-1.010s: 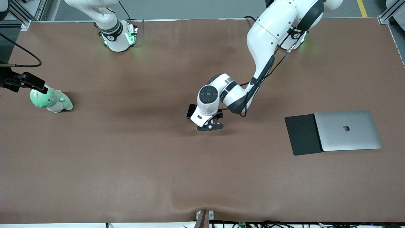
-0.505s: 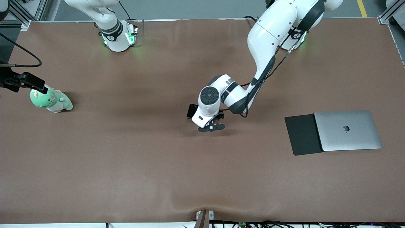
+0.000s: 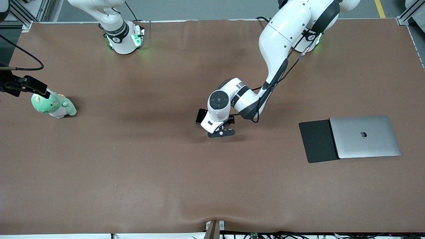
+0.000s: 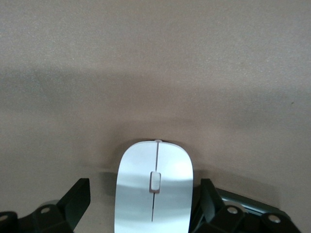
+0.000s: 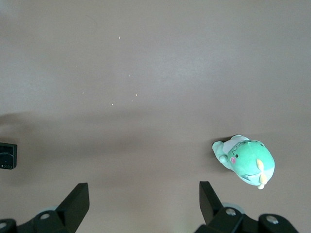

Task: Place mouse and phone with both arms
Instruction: 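Carry the mouse to the pad while the right gripper reaches the phone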

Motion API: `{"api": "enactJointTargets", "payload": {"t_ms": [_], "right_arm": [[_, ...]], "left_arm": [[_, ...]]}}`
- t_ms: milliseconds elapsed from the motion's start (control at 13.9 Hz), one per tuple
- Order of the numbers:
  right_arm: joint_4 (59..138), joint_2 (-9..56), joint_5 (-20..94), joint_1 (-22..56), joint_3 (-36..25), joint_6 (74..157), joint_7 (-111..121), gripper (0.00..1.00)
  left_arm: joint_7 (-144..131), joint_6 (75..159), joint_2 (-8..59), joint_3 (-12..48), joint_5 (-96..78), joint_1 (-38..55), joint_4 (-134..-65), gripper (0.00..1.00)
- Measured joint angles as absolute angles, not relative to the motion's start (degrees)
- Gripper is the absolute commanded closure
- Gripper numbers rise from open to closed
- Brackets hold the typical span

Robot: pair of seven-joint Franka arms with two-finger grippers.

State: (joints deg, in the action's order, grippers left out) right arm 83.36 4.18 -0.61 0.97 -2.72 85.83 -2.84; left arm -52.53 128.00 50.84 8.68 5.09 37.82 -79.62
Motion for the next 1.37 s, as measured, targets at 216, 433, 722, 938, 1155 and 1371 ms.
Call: {"api": "enactJointTargets", "payload": {"t_ms": [216,433,722,938,1155,1371], "right_arm": [[83.36,4.18,-0.61,0.97,-2.72,85.83,-2.84,0.00],[83.36,4.18,-0.61,0.97,-2.72,85.83,-2.84,0.00],[83.36,4.18,-0.61,0.97,-2.72,85.83,-2.84,0.00],[83.36,4.18,-0.61,0.97,-2.72,85.83,-2.84,0.00],[83.36,4.18,-0.61,1.08,-2.47,85.83,-2.84,0.00],[83.34,4.18,-0.47,3.83,-1.61,85.91,-2.82,0.00]], "left_arm": [[-52.53,126.79,50.84,8.73,5.09,37.92,-79.80,0.06],[-52.53,125.70,50.84,8.85,5.10,38.08,-79.94,0.37],[-52.53,125.67,50.82,8.87,5.10,38.09,-79.89,0.94],[-52.53,123.56,50.51,8.81,5.10,37.82,-79.68,0.95],[-52.52,119.37,48.96,8.64,5.10,36.85,-79.52,1.00],[-52.52,116.89,45.96,8.46,5.95,34.21,-80.55,1.00]]}}
